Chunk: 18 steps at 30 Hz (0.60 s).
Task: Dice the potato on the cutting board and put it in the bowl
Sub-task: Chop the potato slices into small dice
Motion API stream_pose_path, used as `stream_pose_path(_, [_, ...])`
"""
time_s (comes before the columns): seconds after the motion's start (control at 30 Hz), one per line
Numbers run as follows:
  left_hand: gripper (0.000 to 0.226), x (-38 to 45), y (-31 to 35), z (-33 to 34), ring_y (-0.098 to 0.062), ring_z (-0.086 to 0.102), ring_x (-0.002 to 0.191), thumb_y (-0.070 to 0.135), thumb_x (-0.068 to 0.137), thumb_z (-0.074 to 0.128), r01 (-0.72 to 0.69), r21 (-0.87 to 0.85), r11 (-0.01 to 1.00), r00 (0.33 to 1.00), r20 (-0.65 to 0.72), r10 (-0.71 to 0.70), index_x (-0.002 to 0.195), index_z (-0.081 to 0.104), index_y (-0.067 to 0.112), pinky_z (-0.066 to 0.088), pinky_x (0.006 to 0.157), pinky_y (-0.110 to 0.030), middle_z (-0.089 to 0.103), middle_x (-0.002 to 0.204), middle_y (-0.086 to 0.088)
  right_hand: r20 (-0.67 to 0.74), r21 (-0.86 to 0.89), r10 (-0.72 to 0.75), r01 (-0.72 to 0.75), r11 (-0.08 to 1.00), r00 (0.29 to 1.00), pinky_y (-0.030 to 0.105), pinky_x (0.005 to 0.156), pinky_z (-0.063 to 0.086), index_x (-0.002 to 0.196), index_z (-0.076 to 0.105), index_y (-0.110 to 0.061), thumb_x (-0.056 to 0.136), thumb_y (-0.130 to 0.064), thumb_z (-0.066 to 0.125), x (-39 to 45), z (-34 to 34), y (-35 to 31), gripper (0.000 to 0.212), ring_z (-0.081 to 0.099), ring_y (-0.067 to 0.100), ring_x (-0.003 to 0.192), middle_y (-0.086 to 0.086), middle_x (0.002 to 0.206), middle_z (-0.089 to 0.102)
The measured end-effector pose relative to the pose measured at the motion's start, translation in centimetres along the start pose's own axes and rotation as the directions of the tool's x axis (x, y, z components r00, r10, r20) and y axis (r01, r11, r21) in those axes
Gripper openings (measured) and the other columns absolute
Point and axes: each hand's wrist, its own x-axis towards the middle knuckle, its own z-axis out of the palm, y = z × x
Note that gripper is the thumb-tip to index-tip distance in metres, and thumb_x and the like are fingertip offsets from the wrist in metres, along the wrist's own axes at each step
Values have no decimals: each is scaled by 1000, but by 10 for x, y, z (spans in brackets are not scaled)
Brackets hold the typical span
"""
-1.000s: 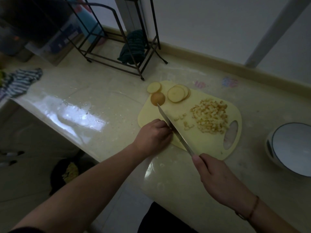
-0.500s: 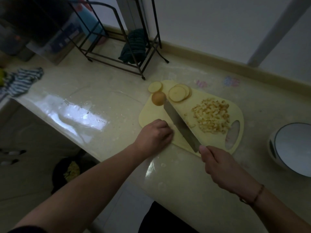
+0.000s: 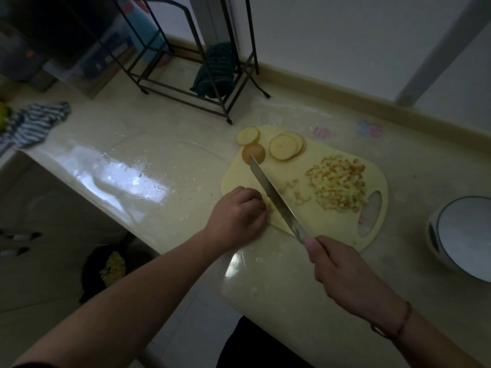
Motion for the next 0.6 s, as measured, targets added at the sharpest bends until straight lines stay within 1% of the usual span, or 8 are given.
stream_pose_path(0.07, [10,1,1,1,-27,63,77,15,84,71,-2,12,1000,1000,-3,2,82,73,5,54,63,-37,69,91,-8,-3,-14,-11,11,1000,1000,27,54,37,64,43,-17,86,-61,29,1,1,0,51,44,7,49,-2,53,48])
stream_pose_path(0.17, [10,3,2,3,-28,63,75,15,85,70,-31,26,999,1000,-1,31,83,74,6,53,63,-36,70,89,-8,-4,-34,-8,8,999,1000,30,58,41,64,43,-17,88,-59,31,2,3,2,50,45,7,50,-2,54,48])
stream_pose_path(0.37, [15,7,2,5,-27,63,74,19,87,67,-65,34,997,998,9,65,84,78,8,53,66,-33,72,86,-5,-7,-79,10,-10,997,1000,24,58,40,66,46,-17,94,-54,34,2,5,6,48,50,7,54,0,56,53])
stream_pose_path(0.43, [16,8,2,5,-26,63,75,19,88,67,-68,35,997,998,12,67,85,78,8,51,67,-31,73,87,-5,-20,-117,-3,1,993,1000,22,57,38,66,46,-18,95,-53,33,2,6,7,47,52,8,57,-1,56,53])
stream_pose_path(0.6, [15,7,0,8,-26,63,76,19,89,68,-54,21,998,998,21,54,87,79,9,52,69,-31,74,89,-4,-25,-190,-25,20,981,999,26,57,28,68,42,-23,99,-46,34,11,15,9,40,49,7,58,-5,60,50])
